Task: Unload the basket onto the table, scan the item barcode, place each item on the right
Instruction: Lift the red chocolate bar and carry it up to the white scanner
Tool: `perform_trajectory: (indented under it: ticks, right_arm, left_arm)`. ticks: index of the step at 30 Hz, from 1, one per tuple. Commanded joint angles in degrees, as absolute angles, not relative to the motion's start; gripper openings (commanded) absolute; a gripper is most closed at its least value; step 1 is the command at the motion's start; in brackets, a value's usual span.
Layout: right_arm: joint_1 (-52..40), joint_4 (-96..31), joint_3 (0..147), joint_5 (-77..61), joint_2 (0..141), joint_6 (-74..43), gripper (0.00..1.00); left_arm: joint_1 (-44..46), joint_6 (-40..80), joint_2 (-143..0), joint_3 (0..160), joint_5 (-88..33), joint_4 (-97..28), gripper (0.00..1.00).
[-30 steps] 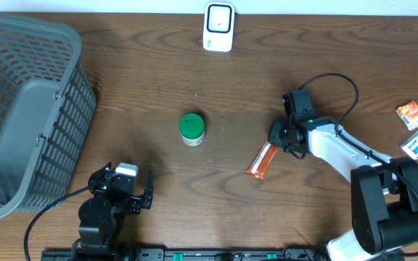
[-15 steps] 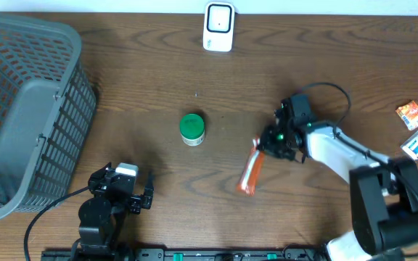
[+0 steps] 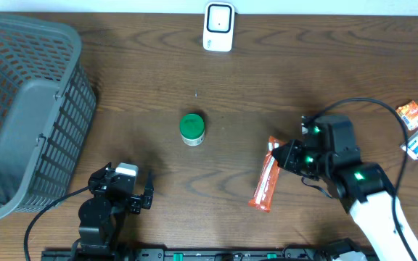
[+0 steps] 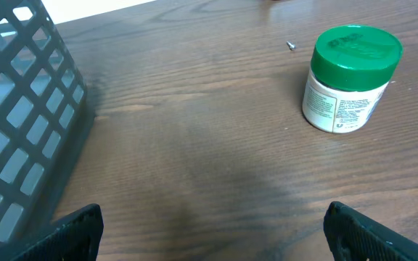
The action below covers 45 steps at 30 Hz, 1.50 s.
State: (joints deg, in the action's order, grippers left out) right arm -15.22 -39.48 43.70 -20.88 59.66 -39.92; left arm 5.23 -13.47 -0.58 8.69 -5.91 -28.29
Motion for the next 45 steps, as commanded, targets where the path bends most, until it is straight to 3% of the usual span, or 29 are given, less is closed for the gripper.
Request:
perform_trajectory:
  ticks: [1,13,21,26,35,41,45]
  right_arm:
    - [-14.66,-39.72,44.21,-19.99,55.51,-41.95,0.01]
    - [-15.33,-36.84,44.21,-14.57,56.53,-39.46,0.02]
    - [-17.02,-13.43,48.77,-13.56,71.81,-35.16,0.01]
    - [-18.61,-12.91,63.55,-10.87,85.76,-24.51,0.01]
    - [-24.73,-14.66,91.94,17.3,106.83,-6.33,0.01]
    - [-27.49,-1.83,101.97,33.85,119.72,6.83,0.01]
    - [-29.65,16.27,105.25,41.8,129.21,21.69,0.01]
  left_arm:
    - [5.06,-12.97,-0.23,8.03,-6.44,-29.12,0.98]
    - [5.06,-12.95,-0.23,8.03,-6.44,-29.12,0.98]
    - [5.06,-12.97,-0.23,8.03,-6.44,-29.12,0.98]
    - [5.06,-12.95,-0.23,8.03,-6.44,-29.12,0.98]
    - [5.06,-12.97,-0.23,8.03,-6.44,-29.12,0.98]
    - [5.06,-12.97,-0.23,8.03,-6.44,-29.12,0.98]
    - [5.06,-12.97,-0.23,8.03,-6.44,-29.12,0.98]
